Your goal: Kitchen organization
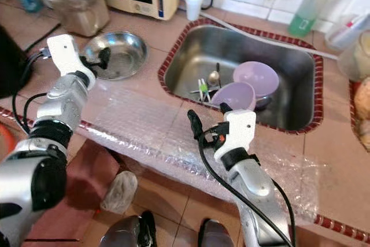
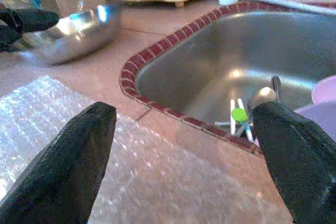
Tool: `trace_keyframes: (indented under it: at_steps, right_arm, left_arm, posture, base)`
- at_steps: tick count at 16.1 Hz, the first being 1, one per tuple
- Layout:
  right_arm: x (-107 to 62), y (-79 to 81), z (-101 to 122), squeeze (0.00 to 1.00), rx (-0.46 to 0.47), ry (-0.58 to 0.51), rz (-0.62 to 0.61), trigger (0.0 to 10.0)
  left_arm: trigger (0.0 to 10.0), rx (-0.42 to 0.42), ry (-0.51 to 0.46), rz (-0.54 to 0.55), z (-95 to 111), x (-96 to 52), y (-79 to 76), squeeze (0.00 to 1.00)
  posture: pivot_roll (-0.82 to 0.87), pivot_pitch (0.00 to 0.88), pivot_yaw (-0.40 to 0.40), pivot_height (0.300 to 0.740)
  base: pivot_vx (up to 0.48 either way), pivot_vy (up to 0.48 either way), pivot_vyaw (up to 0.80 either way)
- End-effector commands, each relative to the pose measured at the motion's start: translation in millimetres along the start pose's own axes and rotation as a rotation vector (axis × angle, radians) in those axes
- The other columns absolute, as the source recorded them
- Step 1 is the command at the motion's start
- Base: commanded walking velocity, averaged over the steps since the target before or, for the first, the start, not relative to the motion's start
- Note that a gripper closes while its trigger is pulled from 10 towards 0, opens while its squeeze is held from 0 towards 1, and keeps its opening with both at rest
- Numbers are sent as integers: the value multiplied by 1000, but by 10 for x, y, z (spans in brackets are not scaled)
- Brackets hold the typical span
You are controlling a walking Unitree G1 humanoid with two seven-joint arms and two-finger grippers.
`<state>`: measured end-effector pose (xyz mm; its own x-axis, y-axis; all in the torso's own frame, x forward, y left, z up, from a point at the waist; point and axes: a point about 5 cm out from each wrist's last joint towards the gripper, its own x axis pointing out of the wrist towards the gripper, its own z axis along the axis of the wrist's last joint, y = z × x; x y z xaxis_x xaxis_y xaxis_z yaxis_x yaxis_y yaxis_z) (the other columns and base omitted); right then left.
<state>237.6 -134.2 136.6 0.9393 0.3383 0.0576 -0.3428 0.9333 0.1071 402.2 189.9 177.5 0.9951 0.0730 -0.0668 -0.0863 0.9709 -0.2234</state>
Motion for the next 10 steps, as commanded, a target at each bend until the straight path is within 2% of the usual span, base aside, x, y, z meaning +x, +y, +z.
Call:
trace_keyframes:
  at_steps: [1, 5, 10]
  right_arm:
    - [-18, 51, 32, 0, 9, 4, 14, 10000]
    - [-32, 76, 76, 0, 8, 22, 20, 10000]
    - [10, 80, 77, 0, 8, 27, 29, 10000]
  left_arm:
    - [10000, -26, 36, 32, -26, 10, 50, 0]
    - [10000, -76, 63, 65, -29, 35, 72, 0]
    - [10000, -50, 71, 44, -49, 32, 61, 0]
  posture:
    - [-220, 219, 55, 740]
    - [-235, 220, 55, 740]
    - [-220, 211, 49, 740]
  base:
    - [0, 0, 0]
    - [0, 0, 0]
    - [0, 0, 0]
